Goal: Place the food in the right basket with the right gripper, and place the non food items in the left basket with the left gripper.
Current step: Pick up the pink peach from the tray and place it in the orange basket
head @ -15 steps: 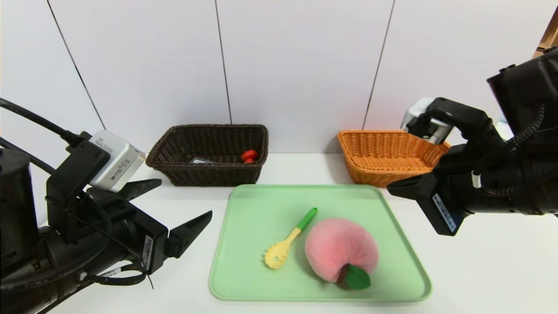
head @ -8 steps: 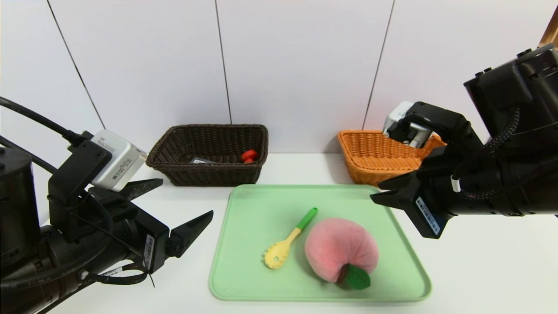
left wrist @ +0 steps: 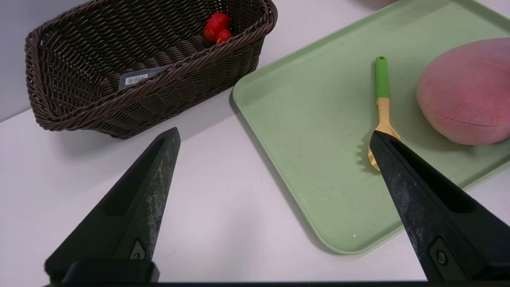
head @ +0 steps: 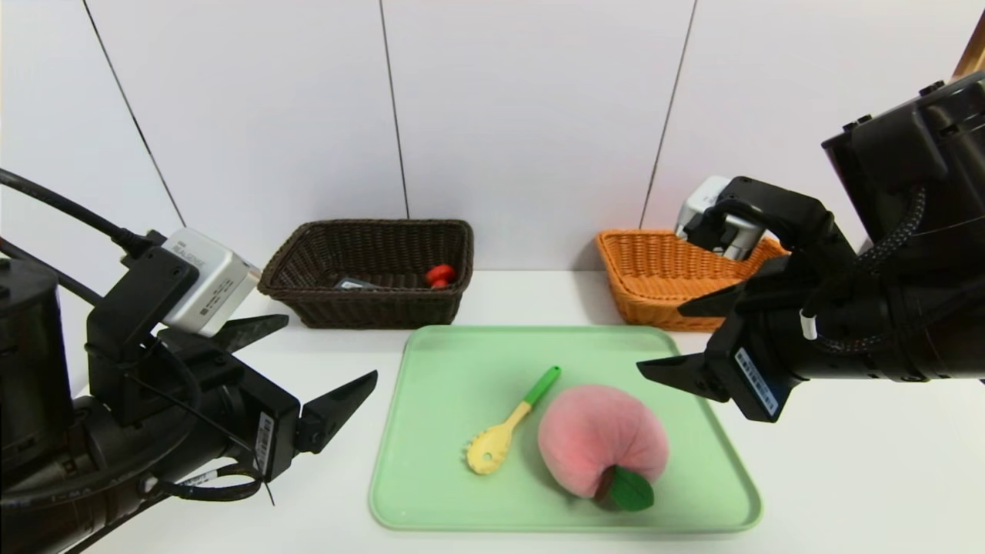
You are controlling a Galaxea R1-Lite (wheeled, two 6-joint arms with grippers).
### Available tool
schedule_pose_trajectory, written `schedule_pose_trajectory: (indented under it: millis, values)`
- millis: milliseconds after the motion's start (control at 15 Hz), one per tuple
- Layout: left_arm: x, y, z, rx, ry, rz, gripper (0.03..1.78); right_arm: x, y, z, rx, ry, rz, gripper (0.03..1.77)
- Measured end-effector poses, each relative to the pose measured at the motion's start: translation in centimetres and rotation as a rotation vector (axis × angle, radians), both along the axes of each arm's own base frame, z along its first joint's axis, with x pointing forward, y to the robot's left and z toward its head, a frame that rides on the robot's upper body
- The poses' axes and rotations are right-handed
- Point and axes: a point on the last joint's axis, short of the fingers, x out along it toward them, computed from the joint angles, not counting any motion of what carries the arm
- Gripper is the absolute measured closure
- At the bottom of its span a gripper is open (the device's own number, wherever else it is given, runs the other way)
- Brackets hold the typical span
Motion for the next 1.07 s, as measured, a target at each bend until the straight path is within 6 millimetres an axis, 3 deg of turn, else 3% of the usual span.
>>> schedule_pose_trajectory:
  millis: [333, 533, 733, 1067]
  values:
    - [0.0, 0.0, 0.0, 0.001, 0.0, 0.001, 0.12, 0.0, -0.4, 0.2, -0.055, -0.004, 0.041, 0.33]
    - [-0.1, 0.1, -0.1, 0.001, 0.002, 0.001, 0.12, 0.6, -0.5, 1.6, -0.109, 0.025, 0.051, 0.25]
    - [-0.1, 0.1, -0.1, 0.002, 0.003, 0.002, 0.12, 1.5, 0.0, 2.5, -0.16, 0.128, 0.065, 0.2]
    - [-0.3, 0.2, -0.1, 0.001, 0.0, 0.001, 0.12, 3.6, 1.5, 1.9, -0.22, 0.307, 0.113, 0.15]
